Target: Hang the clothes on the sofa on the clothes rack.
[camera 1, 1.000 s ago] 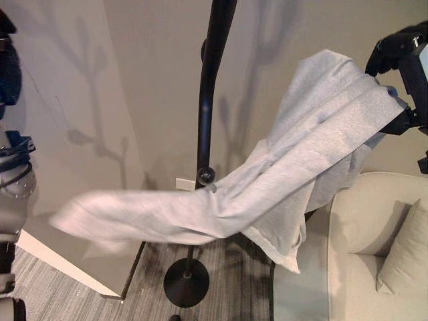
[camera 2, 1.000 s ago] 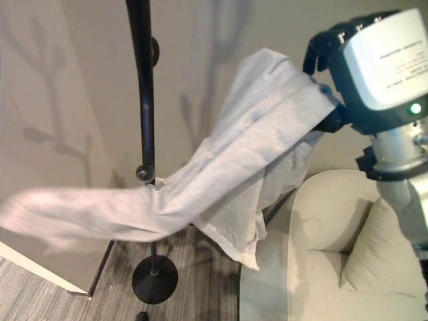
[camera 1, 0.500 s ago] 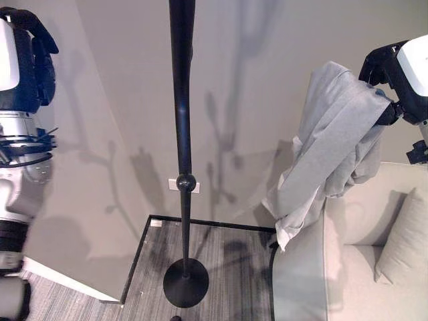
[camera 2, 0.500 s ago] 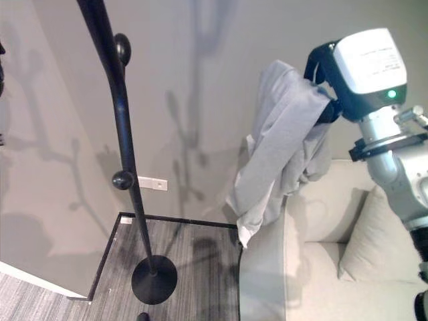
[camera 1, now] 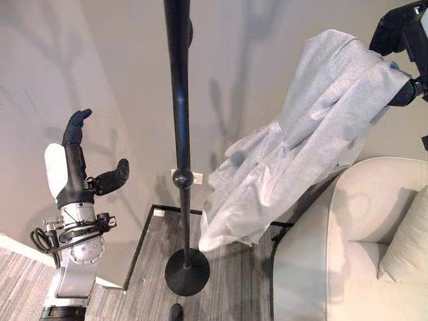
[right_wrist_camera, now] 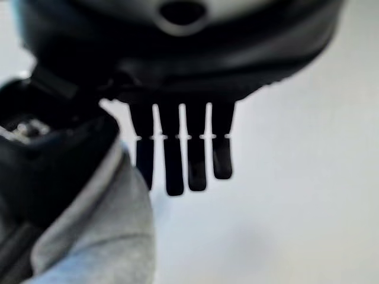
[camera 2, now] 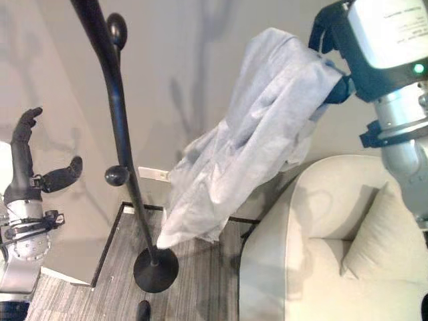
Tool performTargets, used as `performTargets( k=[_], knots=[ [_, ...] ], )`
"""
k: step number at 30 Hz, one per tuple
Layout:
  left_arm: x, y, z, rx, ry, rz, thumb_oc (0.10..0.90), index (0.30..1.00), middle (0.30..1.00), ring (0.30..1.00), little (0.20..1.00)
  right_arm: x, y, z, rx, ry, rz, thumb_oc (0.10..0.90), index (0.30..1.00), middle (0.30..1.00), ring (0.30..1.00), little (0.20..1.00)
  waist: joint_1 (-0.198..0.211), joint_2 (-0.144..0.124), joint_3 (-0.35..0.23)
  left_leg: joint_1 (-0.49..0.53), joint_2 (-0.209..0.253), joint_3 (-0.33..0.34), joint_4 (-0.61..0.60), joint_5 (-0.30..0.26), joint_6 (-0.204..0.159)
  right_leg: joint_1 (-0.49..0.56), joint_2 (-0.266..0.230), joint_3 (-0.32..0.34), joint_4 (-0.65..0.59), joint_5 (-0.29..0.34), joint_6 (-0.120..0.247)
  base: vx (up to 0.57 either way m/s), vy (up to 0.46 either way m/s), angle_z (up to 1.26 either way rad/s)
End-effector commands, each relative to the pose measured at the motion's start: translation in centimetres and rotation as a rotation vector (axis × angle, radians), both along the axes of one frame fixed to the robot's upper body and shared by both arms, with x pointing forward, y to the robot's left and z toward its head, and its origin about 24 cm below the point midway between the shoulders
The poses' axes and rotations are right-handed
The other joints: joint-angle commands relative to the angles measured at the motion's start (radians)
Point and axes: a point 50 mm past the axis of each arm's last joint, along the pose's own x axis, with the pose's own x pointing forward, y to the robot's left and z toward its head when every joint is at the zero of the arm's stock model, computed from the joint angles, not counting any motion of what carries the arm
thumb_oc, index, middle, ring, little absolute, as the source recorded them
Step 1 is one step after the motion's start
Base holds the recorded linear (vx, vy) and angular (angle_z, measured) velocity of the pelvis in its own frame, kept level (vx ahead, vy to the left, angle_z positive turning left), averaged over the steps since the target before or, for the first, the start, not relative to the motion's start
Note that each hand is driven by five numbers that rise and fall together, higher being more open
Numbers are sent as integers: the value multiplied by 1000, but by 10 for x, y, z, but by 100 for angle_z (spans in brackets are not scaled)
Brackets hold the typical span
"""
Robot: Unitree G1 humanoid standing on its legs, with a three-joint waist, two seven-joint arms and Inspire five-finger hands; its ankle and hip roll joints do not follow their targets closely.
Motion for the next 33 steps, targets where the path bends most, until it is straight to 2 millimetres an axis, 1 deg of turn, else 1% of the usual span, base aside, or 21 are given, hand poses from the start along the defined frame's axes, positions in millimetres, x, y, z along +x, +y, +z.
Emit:
performTargets(
  k=[1, 7, 9, 11, 14, 15, 17, 18, 20, 21, 23, 24, 25, 26, 27, 28, 29, 30, 31, 32, 33],
  knots=[
    [-15, -9, 50, 128, -271, -51, 800, 900, 900, 900, 900, -32, -2, 56, 13, -256, 2, 400, 300, 300, 300, 300, 63, 11, -147, 21, 104, -17, 17, -124, -50, -25, -18, -42, 80, -29, 17, -83, -132, 4],
    [-25, -2, 35, 122, -209, -15, 800, 900, 900, 900, 900, -39, 4, 49, -3, -258, 41, 400, 300, 300, 300, 300, 91, 5, -129, -5, 137, -39, 44, -103, -74, -18, 22, -47, 79, -65, -16, -95, -151, 16],
    [-29, -2, 33, 145, -186, -19, 800, 900, 900, 900, 900, -47, 12, 53, -14, -289, 101, 400, 300, 300, 300, 300, 113, 2, -95, -44, 176, -70, 77, -62, -103, -18, 76, -51, 84, -100, -56, -197, -279, 28],
    [-30, -3, 33, 153, -185, -26, 800, 900, 900, 900, 900, -48, 14, 56, -19, -297, 115, 400, 300, 300, 300, 300, 115, 6, -84, -58, 191, -88, 81, -41, -117, -15, 98, -58, 84, -108, -70, -157, -190, 22],
    [-33, -6, 32, 174, -168, -39, 800, 900, 900, 900, 900, -54, 22, 64, -49, -332, 155, 400, 300, 300, 300, 300, 130, 18, -54, -97, 221, -120, 54, 48, -157, -7, 141, -80, 59, -116, -87, -286, -193, 36],
    [-30, -9, 34, 177, -188, -57, 800, 900, 900, 900, 900, -61, 27, 74, -95, -377, 154, 400, 300, 300, 300, 300, 127, 21, -3, -159, 239, -113, 42, 154, -182, -17, 147, -122, 45, -100, -99, -499, -151, 52],
    [-30, -13, 34, 166, -191, -78, 800, 900, 900, 900, 900, -63, 28, 74, -100, -375, 161, 400, 300, 300, 300, 300, 109, 17, 4, -166, 238, -88, 102, 102, -156, -50, 127, -149, 44, -73, -95, -504, -54, 105],
    [-30, -19, 30, 144, -186, -115, 800, 900, 900, 900, 900, -63, 29, 74, -110, -371, 163, 400, 300, 300, 300, 300, 89, 11, -3, -124, 238, -73, 195, 16, -145, -79, 99, -167, 39, -50, -98, -489, 62, 75],
    [-28, -23, 16, 88, -125, -146, 800, 900, 900, 900, 900, -59, 27, 69, -105, -342, 154, 400, 300, 300, 300, 300, 47, 10, -24, -28, 212, -122, 411, -138, -134, -125, 59, -160, 38, -2, -90, -394, 169, 13],
    [-25, -26, 14, 72, -120, -165, 800, 900, 900, 900, 900, -58, 26, 68, -98, -339, 149, 400, 300, 300, 300, 300, 34, 16, -28, 7, 205, -139, 431, -155, -133, -141, 49, -159, 45, 14, -84, -329, 324, 62],
    [-16, -40, 10, 30, -110, -235, 800, 900, 900, 900, 900, -50, 19, 61, -76, -304, 105, 400, 300, 300, 300, 300, -23, 44, -47, 129, 214, -151, 373, -203, -135, -216, 24, -159, 90, 45, -60, -342, 370, 68],
    [-10, -53, 6, 0, -88, -301, 800, 900, 900, 900, 900, -51, 19, 61, -83, -305, 96, 400, 300, 300, 300, 300, -61, 66, -57, 166, 211, -113, 296, -278, -107, -257, 3, -163, 131, 58, -43, -392, 483, 47],
    [-5, -69, 0, -8, -47, -393, 800, 900, 900, 900, 900, -50, 14, 57, -62, -306, 77, 400, 300, 300, 300, 300, -85, 77, -64, 198, 182, -76, 186, -345, -78, -302, -43, -155, 158, 96, -15, -556, 653, 89],
    [-2, -85, 0, 0, -30, -489, 800, 900, 900, 900, 900, -48, 11, 52, -47, -301, 61, 400, 300, 300, 300, 300, -93, 80, -53, 224, 133, -58, 104, -351, -49, -334, -90, -145, 153, 156, 24, -630, 715, 33],
    [-3, -96, -2, 9, -7, -571, 800, 900, 900, 900, 900, -46, 10, 48, -46, -302, 39, 400, 300, 300, 300, 300, -89, 64, -39, 239, 53, -32, 40, -335, -21, -343, -157, -157, 100, 246, 58, -654, 639, -21],
    [-6, -101, -4, -27, 9, -627, 800, 900, 900, 900, 900, -42, 11, 46, -48, -303, 26, 400, 300, 300, 300, 300, -79, 62, -17, 229, 19, -5, 40, -325, -7, -342, -207, -186, 48, 303, 82, -674, 544, -118],
    [-7, -103, -6, -142, 30, -700, 800, 900, 900, 900, 900, -39, 18, 47, -56, -294, 43, 400, 300, 300, 300, 300, -72, 70, 6, 211, 3, 14, 48, -313, 9, -327, -193, -173, 52, 257, 60, -707, 447, -109],
    [-13, -103, -11, -273, 71, -784, 800, 900, 900, 900, 900, -36, 27, 50, -56, -295, 89, 400, 300, 300, 300, 300, -69, 77, 14, 181, -14, 27, 56, -291, 22, -311, -153, -131, 142, 195, 36, -688, 390, -82],
    [-17, -101, -16, -354, 117, -837, 800, 900, 900, 900, 900, -34, 33, 52, -73, -281, 120, 400, 300, 300, 300, 300, -65, 82, 8, 148, -20, 31, 67, -270, 35, -283, -79, -64, 208, 105, 24, -525, 260, -52],
    [-24, -96, -20, -386, 157, -857, 800, 900, 900, 900, 900, -32, 40, 55, -90, -276, 146, 400, 300, 300, 300, 300, -43, 80, -12, 120, -28, 53, 77, -264, 40, -240, -41, -49, 210, 59, 17, -321, 132, -44],
    [-30, -92, -22, -402, 188, -874, 800, 900, 900, 900, 900, -29, 41, 53, -79, -268, 157, 400, 300, 300, 300, 300, -35, 80, -30, 116, -34, 61, 72, -257, 45, -239, -42, -47, 189, 72, 10, -160, 18, -49]
  ],
)
